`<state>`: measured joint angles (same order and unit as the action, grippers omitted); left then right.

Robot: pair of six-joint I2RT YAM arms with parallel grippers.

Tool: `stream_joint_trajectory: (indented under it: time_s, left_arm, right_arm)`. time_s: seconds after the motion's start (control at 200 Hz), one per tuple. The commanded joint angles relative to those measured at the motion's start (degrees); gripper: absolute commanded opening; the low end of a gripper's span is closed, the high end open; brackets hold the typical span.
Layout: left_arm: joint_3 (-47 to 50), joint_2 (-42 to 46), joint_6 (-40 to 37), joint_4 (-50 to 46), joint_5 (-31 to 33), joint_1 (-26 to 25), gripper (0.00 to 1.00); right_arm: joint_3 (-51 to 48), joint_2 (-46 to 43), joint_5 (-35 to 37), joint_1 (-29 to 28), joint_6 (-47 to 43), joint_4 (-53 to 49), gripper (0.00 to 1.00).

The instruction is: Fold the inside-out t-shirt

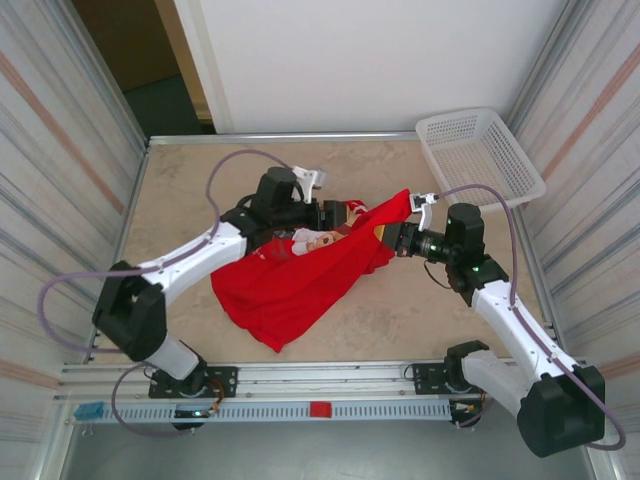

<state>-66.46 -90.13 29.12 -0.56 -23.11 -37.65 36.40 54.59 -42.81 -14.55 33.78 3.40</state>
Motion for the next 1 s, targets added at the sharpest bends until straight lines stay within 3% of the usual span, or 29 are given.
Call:
stream_joint_trajectory:
  time_s: [0.0, 0.245, 0.316, 0.381, 0.491, 0.892, 0.997]
  left_arm:
    - [-4.3, -4.5, -2.7, 3.4, -5.0, 0.2, 0.69]
    - [-7.9, -12.6, 2.5, 13.1, -18.8, 0.1, 0.71]
    - [-6.7, -12.9, 4.7, 17.8, -21.5, 0.0, 0.67]
    - [-6.2, -13.2, 6.3, 20.9, -24.3, -0.3, 0.46]
    - [-4.9, -12.4, 7.9, 24.0, -26.0, -0.6, 0.0]
    - [1.7, 0.0, 9.6, 28.3, -16.7, 0.8, 0.0]
    - [2.2, 1.8, 7.7, 23.5, -13.3, 0.8, 0.0]
  right_arm:
    - [-0.1, -0.9, -2.8, 0.1, -2.0, 0.1, 0.0]
    - [0.0, -0.5, -2.6, 0.0, -2.1, 0.1, 0.0]
    - [0.0, -0.3, -2.5, 0.0, -2.3, 0.1, 0.0]
    - [-0.1, -0.1, -2.5, 0.0, -2.4, 0.2, 0.0]
    - [-0.1, 0.1, -2.2, 0.0, -2.7, 0.1, 0.0]
    - [-3.4, 1.1, 1.4, 0.0, -3.3, 0.1, 0.0]
    - [-3.4, 1.1, 1.7, 0.0, -3.2, 0.2, 0.0]
